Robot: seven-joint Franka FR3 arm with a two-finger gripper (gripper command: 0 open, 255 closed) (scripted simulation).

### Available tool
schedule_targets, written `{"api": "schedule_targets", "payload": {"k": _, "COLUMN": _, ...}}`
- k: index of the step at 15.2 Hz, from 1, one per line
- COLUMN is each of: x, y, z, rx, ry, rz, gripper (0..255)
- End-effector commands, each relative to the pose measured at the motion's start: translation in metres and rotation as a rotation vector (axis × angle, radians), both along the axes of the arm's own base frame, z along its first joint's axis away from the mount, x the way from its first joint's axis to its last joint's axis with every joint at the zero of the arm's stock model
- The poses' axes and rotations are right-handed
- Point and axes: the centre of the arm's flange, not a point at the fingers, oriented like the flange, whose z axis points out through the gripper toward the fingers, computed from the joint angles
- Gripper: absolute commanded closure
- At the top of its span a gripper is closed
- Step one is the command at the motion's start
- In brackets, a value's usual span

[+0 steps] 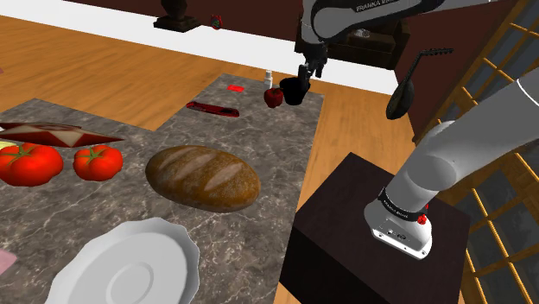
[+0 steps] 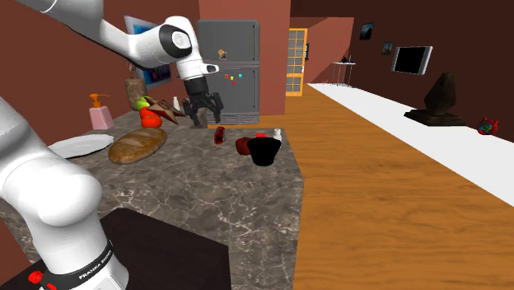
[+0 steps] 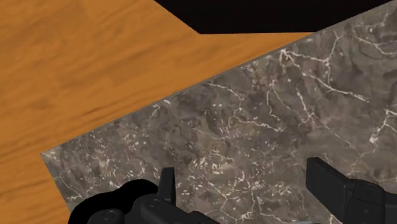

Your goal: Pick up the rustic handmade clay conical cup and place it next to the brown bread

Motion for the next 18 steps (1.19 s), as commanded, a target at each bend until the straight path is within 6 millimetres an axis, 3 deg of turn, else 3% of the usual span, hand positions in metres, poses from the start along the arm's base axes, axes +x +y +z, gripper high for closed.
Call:
{"api": "schedule_targets", "payload": {"k": 1, "x": 0.017, "y": -0.009, "z": -0.014, "rx": -0.019, "ry": -0.005, "rz": 0.002, "gripper": 0}}
{"api": "schedule_targets", "payload": {"k": 14, "x": 0.139, "y": -0.066, "z": -0.111, "rx": -0.139, "ry": -0.030, "rz": 0.006, "gripper": 0}}
{"api": "schedule_targets", "payload": {"k": 18, "x": 0.143, "y": -0.073, "z": -0.128, "rx": -0.143, "ry": -0.031, "rz": 0.006, "gripper": 0}}
